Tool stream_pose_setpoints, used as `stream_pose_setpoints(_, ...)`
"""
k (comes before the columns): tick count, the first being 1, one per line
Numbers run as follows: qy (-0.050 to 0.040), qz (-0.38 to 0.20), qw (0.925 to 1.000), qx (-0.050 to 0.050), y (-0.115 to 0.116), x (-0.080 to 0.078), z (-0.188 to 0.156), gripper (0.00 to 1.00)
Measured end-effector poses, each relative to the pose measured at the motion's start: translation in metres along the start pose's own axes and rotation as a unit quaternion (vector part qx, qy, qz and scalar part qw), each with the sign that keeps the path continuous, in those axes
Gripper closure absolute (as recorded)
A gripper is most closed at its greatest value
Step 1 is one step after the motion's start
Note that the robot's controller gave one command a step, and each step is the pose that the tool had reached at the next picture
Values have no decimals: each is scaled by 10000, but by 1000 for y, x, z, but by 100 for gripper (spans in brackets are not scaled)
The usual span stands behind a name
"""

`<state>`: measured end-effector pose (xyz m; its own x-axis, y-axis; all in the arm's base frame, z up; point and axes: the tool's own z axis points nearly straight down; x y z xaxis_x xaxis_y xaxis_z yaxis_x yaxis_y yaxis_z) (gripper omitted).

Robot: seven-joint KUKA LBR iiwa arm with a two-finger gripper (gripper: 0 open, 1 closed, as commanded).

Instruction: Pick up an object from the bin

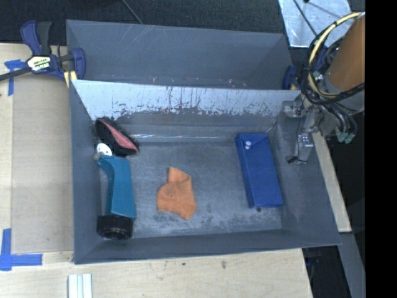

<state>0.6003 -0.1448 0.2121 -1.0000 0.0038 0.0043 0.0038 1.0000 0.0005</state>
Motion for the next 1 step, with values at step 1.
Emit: stream_pose_setpoints(1,-42,-14,10000,8,1,-2,-5,0)
